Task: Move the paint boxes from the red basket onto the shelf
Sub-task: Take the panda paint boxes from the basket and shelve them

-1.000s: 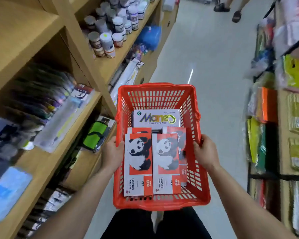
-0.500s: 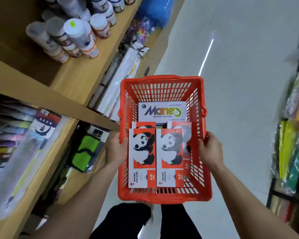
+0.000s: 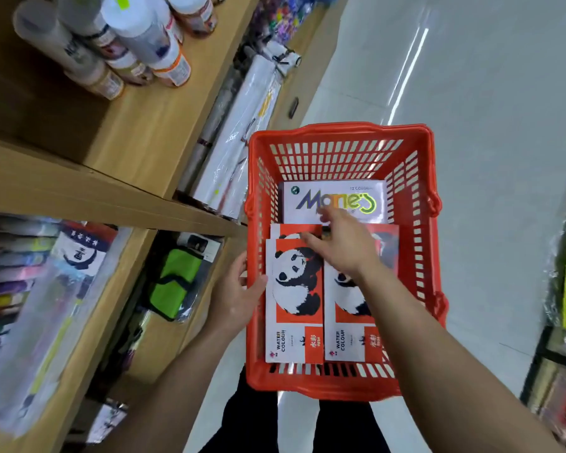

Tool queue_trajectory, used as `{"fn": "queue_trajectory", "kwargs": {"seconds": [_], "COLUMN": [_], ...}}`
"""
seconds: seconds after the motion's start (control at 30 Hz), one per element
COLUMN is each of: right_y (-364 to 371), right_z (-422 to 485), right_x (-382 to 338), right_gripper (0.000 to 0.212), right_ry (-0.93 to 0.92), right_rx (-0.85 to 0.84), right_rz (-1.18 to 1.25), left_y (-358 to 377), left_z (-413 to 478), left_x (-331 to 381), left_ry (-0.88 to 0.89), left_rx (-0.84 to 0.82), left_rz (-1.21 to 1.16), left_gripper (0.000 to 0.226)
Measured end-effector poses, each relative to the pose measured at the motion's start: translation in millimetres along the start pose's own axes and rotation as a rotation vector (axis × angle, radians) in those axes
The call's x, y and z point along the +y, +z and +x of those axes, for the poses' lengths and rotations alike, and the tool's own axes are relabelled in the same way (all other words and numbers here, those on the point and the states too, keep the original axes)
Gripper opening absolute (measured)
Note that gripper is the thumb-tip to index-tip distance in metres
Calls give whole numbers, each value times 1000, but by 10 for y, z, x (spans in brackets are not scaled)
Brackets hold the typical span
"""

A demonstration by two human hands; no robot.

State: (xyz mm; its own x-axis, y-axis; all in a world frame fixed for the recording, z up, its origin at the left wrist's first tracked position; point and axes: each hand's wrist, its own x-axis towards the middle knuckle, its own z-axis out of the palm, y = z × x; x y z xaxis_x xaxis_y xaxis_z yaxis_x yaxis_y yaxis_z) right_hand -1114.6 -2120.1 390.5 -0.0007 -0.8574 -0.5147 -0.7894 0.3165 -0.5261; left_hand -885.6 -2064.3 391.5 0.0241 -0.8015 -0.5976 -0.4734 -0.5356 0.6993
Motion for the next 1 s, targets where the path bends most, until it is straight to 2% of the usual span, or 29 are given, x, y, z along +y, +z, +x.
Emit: {"fn": "queue_trajectory", "kwargs": {"seconds": [0.03,0.1,0.2,0.3,0.4,0.53,0.63,0.7,0.77,0.83,0.9,1.0], "right_y": [49,158,258,210,124,-22,-114,-154,-178,-219,-290,-452], "right_z": [162,329,344,357,325,149,63,-35,-185,-356,-529,-728], "right_x": [-51,-85,-13,-9,-53,-46,-111,-151,-131,-46,88,272], "right_gripper": [75,82,97,110,100,98,97,96,96,97,96,92], "right_ry": [19,22,20,56,-16,-110,-128,-133,-119,-64,-17,-17], "right_rx": [-127,-245,-202,-274,-338,-430,-420,-387,-353,-330,-277,-170], "right_rz": [-115,-219,-162,-149,-159,-225,-123,-14,83,240,390,506], "left_y": [-8,-8,20,40,35,-27,-67,-85,-79,-31,69,204], "left_z": [17,40,27,-6,-11,-26,-50,-90,-149,-211,-245,-193], "left_x": [-10,-36,-77,-116,-112,-112,-84,-14,76,190,272,364], "left_ry": [-6,-14,10,48,63,3,-9,105,284,297,216,175], "left_rx": [2,-7,-5,6,0,-49,-53,82,177,106,-69,-314], "left_rz": [-7,-10,-40,-44,-36,-94,-47,116,243,224,149,188], "left_gripper": [56,58,46,44,44,40,45,64,72,76,85,99]}}
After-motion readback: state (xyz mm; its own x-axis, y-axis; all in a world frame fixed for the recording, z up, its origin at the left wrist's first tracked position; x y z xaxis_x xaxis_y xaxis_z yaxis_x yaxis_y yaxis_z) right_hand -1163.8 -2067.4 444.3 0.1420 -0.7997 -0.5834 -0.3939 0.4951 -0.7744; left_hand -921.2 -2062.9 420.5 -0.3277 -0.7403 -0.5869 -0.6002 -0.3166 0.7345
